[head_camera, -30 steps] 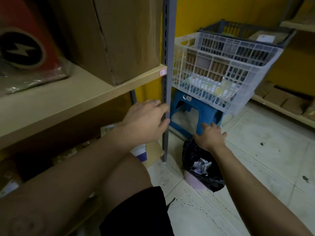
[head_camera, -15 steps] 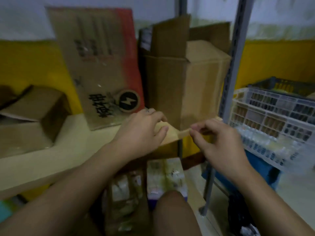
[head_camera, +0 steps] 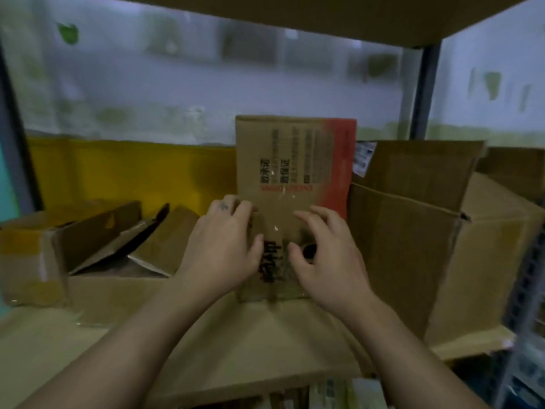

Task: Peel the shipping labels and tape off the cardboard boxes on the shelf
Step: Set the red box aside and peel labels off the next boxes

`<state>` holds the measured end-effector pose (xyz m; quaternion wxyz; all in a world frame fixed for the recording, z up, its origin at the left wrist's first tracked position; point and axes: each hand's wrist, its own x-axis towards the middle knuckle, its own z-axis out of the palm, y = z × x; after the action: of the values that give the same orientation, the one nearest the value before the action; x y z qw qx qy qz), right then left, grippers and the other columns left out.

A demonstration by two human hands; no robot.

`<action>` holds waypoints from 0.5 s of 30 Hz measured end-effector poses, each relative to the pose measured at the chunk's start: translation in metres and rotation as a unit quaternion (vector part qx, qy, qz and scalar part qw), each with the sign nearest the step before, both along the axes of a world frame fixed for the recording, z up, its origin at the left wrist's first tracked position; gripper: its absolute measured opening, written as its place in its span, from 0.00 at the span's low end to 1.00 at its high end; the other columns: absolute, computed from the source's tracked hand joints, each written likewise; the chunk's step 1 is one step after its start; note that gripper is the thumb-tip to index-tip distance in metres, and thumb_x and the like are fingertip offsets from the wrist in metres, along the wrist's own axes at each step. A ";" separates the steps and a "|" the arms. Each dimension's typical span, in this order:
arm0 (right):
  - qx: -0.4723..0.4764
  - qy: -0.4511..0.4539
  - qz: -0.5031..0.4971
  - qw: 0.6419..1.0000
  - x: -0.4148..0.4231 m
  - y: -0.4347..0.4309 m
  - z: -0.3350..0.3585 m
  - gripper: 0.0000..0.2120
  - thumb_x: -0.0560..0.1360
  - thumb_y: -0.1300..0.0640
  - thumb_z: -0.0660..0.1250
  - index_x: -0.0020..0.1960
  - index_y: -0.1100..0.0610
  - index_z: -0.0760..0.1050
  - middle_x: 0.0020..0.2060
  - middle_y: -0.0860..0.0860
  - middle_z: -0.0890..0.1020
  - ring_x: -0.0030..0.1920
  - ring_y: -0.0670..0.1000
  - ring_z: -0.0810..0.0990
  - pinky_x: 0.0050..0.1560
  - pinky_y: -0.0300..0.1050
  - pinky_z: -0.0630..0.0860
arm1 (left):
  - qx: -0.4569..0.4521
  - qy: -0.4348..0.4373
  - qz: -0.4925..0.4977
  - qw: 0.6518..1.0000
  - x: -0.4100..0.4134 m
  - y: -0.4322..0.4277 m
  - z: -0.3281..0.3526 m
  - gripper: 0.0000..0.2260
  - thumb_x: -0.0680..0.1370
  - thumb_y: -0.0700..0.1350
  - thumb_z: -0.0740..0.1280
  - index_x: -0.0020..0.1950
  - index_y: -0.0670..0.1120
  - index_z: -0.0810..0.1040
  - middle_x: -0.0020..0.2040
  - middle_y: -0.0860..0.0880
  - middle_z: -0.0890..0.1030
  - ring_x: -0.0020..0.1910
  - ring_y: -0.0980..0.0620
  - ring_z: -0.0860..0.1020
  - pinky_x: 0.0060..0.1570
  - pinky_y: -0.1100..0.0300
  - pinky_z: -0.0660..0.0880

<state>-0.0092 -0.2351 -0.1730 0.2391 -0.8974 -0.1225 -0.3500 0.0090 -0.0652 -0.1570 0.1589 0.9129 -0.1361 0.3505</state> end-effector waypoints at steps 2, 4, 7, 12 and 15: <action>0.018 -0.028 -0.032 0.999 0.014 0.005 0.002 0.28 0.75 0.48 0.67 0.73 0.48 0.64 0.72 0.49 0.60 0.73 0.49 0.59 0.73 0.49 0.61 | -0.036 -0.023 -0.011 0.999 0.011 0.001 -0.002 0.24 0.76 0.52 0.68 0.70 0.51 0.67 0.69 0.50 0.64 0.68 0.49 0.65 0.62 0.53 0.72; 0.062 -0.058 -0.067 0.994 0.027 0.008 0.005 0.33 0.74 0.47 0.68 0.75 0.48 0.59 0.75 0.50 0.55 0.74 0.50 0.55 0.74 0.52 0.59 | -0.069 -0.055 -0.025 0.996 0.020 0.000 -0.003 0.28 0.74 0.51 0.71 0.72 0.53 0.64 0.72 0.51 0.58 0.71 0.48 0.62 0.65 0.50 0.72; 0.121 -0.129 -0.115 0.977 0.045 0.009 0.013 0.43 0.71 0.45 0.71 0.78 0.48 0.50 0.77 0.52 0.48 0.76 0.52 0.49 0.75 0.54 0.51 | -0.117 -0.089 -0.044 0.988 0.036 -0.006 0.000 0.38 0.73 0.52 0.73 0.76 0.57 0.54 0.76 0.56 0.48 0.75 0.47 0.56 0.68 0.45 0.70; 0.177 -0.163 -0.104 0.965 0.072 0.011 0.024 0.53 0.69 0.39 0.72 0.78 0.44 0.36 0.78 0.51 0.40 0.78 0.53 0.42 0.76 0.57 0.46 | -0.200 -0.162 -0.098 0.961 0.068 -0.013 0.009 0.44 0.73 0.54 0.73 0.79 0.56 0.46 0.79 0.51 0.46 0.78 0.48 0.50 0.74 0.46 0.59; 0.154 -0.221 -0.108 0.957 0.081 0.016 0.026 0.52 0.69 0.40 0.71 0.78 0.46 0.39 0.78 0.53 0.42 0.77 0.54 0.44 0.76 0.59 0.47 | -0.226 -0.203 -0.141 0.942 0.082 -0.012 0.027 0.45 0.74 0.52 0.73 0.80 0.50 0.46 0.80 0.49 0.50 0.79 0.51 0.50 0.76 0.52 0.52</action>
<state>0.0713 -0.2191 -0.1468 0.3016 -0.7578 -0.0191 -0.5783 0.0915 -0.0770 -0.1303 0.3783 0.7336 -0.2102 0.5240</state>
